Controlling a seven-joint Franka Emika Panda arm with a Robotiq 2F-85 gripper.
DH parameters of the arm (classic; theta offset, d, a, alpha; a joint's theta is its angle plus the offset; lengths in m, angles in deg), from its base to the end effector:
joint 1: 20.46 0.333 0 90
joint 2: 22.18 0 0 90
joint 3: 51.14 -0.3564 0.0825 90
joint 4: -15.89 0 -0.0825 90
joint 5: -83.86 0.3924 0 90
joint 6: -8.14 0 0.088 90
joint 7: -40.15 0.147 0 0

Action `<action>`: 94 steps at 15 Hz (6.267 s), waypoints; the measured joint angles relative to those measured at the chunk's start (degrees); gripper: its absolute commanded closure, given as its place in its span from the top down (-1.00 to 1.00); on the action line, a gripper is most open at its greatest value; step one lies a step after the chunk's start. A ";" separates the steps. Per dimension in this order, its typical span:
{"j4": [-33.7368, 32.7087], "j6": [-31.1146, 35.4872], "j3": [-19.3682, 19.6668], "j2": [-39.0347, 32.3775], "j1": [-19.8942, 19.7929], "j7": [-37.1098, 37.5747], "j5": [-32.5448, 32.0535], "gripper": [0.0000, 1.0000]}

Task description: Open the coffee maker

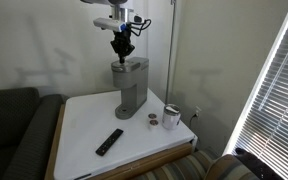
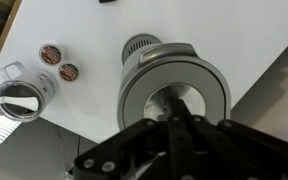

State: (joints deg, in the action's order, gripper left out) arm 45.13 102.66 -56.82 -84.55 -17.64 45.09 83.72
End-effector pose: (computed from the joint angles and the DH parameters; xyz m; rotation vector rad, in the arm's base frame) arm 0.8403 0.0780 0.3559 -3.0510 -0.0105 -0.0685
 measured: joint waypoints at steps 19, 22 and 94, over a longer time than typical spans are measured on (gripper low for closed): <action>-0.73 -5.09 -0.15 -0.50 0.36 2.66 0.00 -1.00; -0.97 -6.75 -0.15 -0.49 0.50 2.68 0.00 -1.00; -8.13 -11.72 5.10 -0.20 4.23 3.06 -1.62 1.00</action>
State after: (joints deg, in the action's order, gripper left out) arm 37.00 90.94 -51.72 -84.75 -13.42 48.15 82.10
